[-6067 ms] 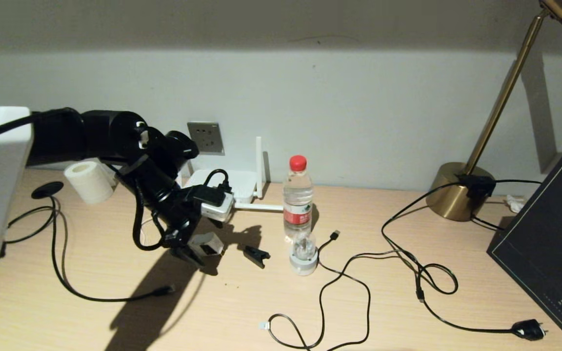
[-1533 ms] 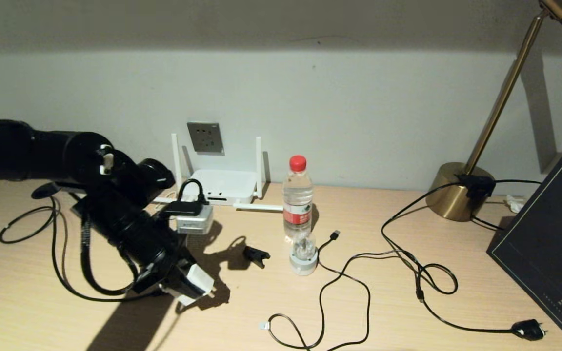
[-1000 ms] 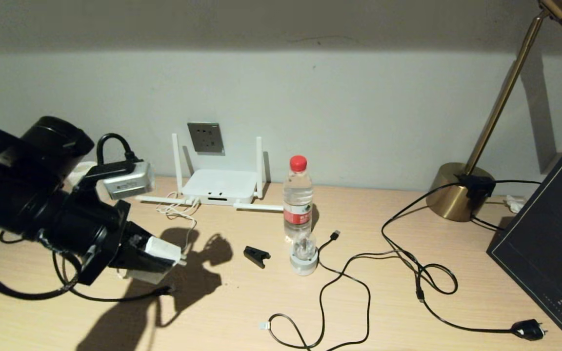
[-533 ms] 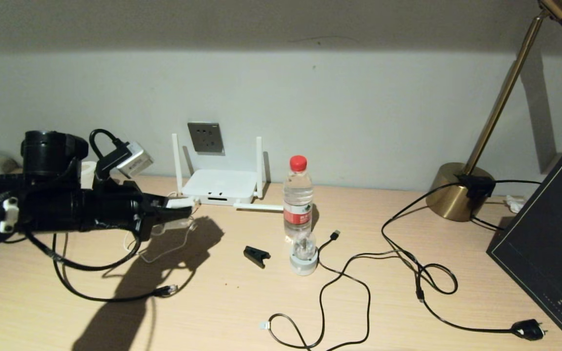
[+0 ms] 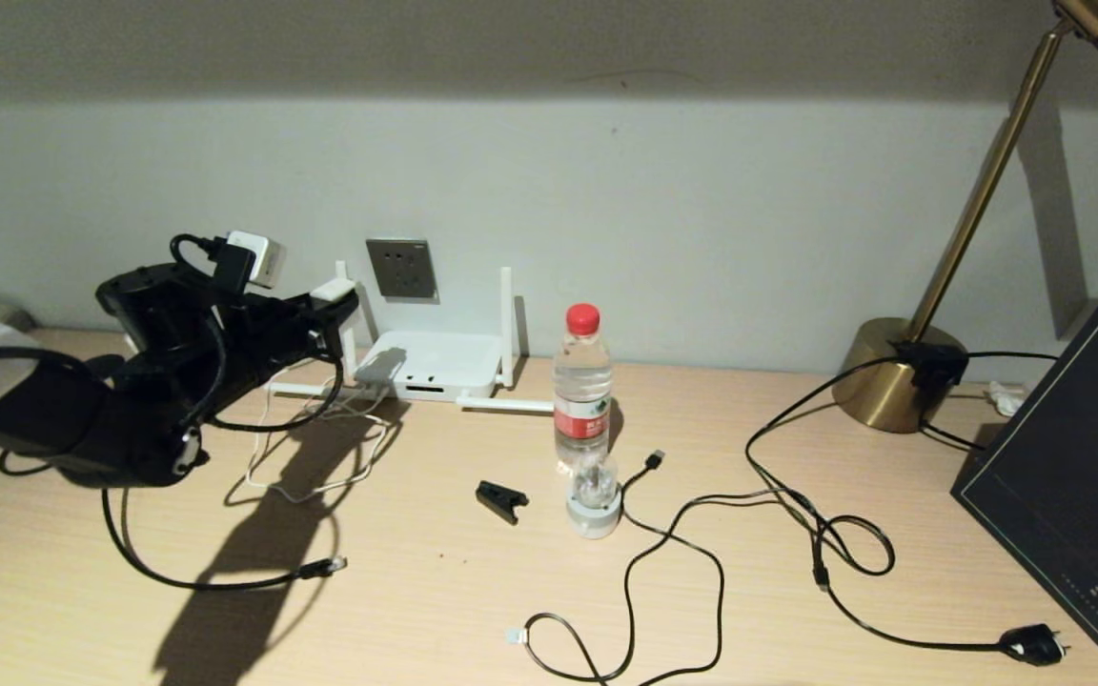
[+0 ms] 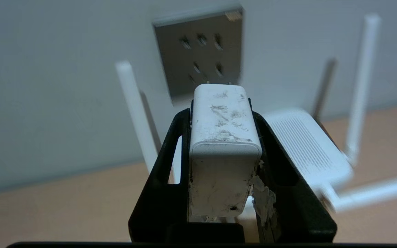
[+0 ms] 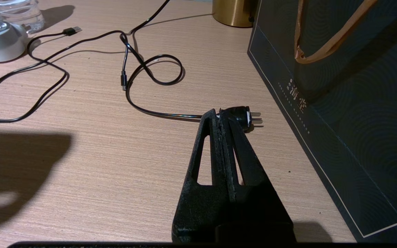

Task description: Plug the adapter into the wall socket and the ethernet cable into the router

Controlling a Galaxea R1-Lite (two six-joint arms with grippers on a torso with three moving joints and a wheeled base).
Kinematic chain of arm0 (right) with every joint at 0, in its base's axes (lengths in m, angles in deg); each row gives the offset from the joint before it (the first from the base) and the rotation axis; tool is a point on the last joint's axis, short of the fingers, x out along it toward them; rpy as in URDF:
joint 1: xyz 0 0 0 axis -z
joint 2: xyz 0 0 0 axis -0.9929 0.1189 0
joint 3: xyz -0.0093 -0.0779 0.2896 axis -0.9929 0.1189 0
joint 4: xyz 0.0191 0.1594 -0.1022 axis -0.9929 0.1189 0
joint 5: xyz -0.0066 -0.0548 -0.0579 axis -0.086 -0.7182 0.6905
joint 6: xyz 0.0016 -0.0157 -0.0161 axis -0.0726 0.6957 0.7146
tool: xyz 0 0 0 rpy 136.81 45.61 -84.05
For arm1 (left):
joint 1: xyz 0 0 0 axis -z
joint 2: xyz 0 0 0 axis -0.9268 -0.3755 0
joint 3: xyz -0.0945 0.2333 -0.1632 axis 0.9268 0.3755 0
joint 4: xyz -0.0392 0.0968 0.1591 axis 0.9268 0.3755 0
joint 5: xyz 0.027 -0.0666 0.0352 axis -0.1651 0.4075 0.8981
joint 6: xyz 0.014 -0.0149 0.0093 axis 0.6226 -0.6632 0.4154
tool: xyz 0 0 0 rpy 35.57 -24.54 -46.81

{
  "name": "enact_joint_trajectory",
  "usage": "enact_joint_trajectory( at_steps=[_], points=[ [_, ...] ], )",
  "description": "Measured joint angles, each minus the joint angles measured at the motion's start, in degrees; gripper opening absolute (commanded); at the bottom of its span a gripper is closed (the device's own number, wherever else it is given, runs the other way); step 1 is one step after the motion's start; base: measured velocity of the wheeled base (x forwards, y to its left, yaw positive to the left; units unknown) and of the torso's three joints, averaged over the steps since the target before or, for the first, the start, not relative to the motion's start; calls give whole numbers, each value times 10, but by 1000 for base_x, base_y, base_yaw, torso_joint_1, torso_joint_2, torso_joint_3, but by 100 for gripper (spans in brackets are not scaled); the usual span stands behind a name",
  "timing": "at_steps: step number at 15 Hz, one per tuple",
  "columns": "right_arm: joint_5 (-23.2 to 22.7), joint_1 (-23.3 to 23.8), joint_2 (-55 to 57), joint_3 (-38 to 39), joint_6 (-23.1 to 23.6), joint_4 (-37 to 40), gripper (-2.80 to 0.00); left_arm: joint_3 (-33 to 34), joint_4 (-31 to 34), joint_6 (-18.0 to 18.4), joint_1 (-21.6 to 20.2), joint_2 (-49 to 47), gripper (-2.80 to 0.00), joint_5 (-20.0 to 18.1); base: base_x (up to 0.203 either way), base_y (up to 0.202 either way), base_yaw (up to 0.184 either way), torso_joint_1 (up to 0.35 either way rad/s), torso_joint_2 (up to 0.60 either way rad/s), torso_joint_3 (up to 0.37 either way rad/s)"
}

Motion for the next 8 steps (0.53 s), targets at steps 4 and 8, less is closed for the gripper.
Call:
enact_joint_trajectory(
  at_steps=[4, 8],
  points=[
    [0, 0, 0, 0, 0, 0, -280, -112, -19, -20, 1, -76, -280, 26, 0, 0, 0, 0, 0, 0],
    [0, 0, 0, 0, 0, 0, -280, -147, -21, -35, 29, -119, -280, 49, 0, 0, 0, 0, 0, 0]
  ],
)
